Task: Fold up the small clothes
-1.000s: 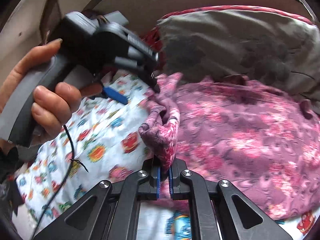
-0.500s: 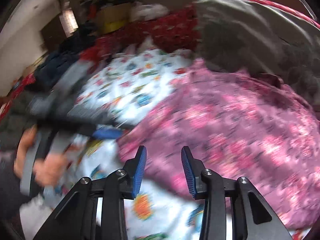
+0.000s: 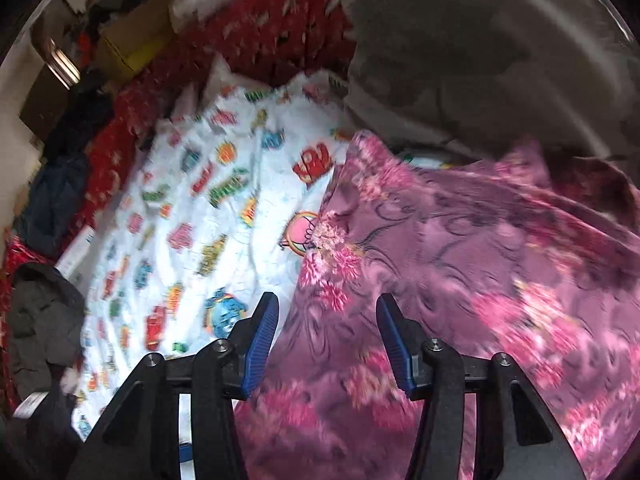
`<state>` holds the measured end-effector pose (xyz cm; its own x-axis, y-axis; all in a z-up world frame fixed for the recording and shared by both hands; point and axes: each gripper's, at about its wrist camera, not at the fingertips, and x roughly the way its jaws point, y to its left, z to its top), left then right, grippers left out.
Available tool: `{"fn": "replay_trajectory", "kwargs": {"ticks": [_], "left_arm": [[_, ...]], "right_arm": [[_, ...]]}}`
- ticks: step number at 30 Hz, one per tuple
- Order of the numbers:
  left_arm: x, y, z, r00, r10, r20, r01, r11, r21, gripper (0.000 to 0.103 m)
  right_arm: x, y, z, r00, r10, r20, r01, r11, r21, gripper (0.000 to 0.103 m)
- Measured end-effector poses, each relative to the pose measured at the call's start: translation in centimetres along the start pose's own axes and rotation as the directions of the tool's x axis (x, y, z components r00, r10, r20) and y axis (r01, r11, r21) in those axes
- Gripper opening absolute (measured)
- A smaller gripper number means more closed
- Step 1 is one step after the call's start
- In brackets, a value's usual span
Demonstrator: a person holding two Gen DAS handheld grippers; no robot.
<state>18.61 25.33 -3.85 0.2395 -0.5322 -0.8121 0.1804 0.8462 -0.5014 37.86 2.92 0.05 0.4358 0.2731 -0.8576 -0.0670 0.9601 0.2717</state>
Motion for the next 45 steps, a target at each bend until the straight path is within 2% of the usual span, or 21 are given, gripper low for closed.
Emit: {"fn": "replay_trajectory", "kwargs": {"ticks": [5,8,12,14,16,18,19,20,21,23,28,33,39,45], "left_arm": [[2.5,-1.3,1.0,0.999,-0.02,-0.025,0.02,1.0,0.004,0.074],[3.3,-2.3,1.4,1.0,-0.015,-0.008,0.016,1.0,0.005,0.074],[4.0,-2.9,1.9,0.999,-0.035,0.026,0.035,0.999,-0.019,0.074],[4.4,-3.1,2.2,0.998,-0.051,0.04,0.053,0.998,-0.034,0.063],[5.1,-3.1,2.3,0.995,-0.094,0.019,0.095,0.994,-0.055,0.029],[6.1,-3.0,2.5,0.99,-0.142,-0.015,0.14,0.986,-0.093,0.011],[6.5,-3.0,2.4,0.988,-0.153,-0.023,0.15,0.983,-0.105,0.007],[7.0,-3.4,2.1,0.99,-0.142,-0.02,0.14,0.985,-0.105,0.007],[7.1,-3.8,2.0,0.991,-0.13,-0.012,0.129,0.987,-0.098,0.006],[7.1,-4.7,1.9,0.992,-0.126,0.003,0.125,0.989,-0.08,0.006],[6.2,-7.1,1.7,0.989,-0.144,0.032,0.145,0.988,-0.048,0.005],[5.6,-10.6,1.7,0.979,-0.197,0.052,0.198,0.98,-0.017,0.005],[6.5,-15.4,1.4,0.975,-0.22,0.023,0.219,0.975,0.025,0.005],[8.3,-22.2,-0.2,0.971,-0.239,-0.008,0.239,0.968,0.075,0.005]], "right_arm": [[2.1,1.9,0.7,0.997,-0.073,-0.014,0.072,0.993,-0.095,0.053],[2.7,2.7,0.9,0.993,-0.116,-0.018,0.112,0.983,-0.147,0.054],[4.2,3.7,1.1,0.977,-0.21,-0.044,0.196,0.957,-0.216,0.054],[4.7,4.1,1.0,0.968,-0.249,-0.044,0.23,0.939,-0.258,0.054],[4.9,4.6,0.6,0.956,-0.292,-0.019,0.271,0.908,-0.32,0.049],[4.7,4.8,0.2,0.95,-0.312,0.005,0.294,0.888,-0.353,0.034],[4.5,4.7,0.1,0.952,-0.305,0.011,0.288,0.889,-0.357,0.031],[4.2,4.5,0.1,0.954,-0.298,0.02,0.285,0.89,-0.356,0.019],[3.7,4.3,0.0,0.959,-0.284,0.025,0.274,0.897,-0.348,0.013],[2.9,3.9,0.0,0.965,-0.259,0.036,0.257,0.911,-0.323,0.011],[-0.6,2.6,-0.3,0.969,-0.225,0.099,0.244,0.929,-0.277,0.01],[-4.4,0.1,-0.2,0.965,-0.214,0.152,0.245,0.943,-0.225,0.01],[-9.3,-3.4,-1.0,0.953,-0.225,0.204,0.259,0.953,-0.159,0.009],[-14.0,-7.2,-2.3,0.937,-0.239,0.255,0.273,0.956,-0.106,0.009]]}}
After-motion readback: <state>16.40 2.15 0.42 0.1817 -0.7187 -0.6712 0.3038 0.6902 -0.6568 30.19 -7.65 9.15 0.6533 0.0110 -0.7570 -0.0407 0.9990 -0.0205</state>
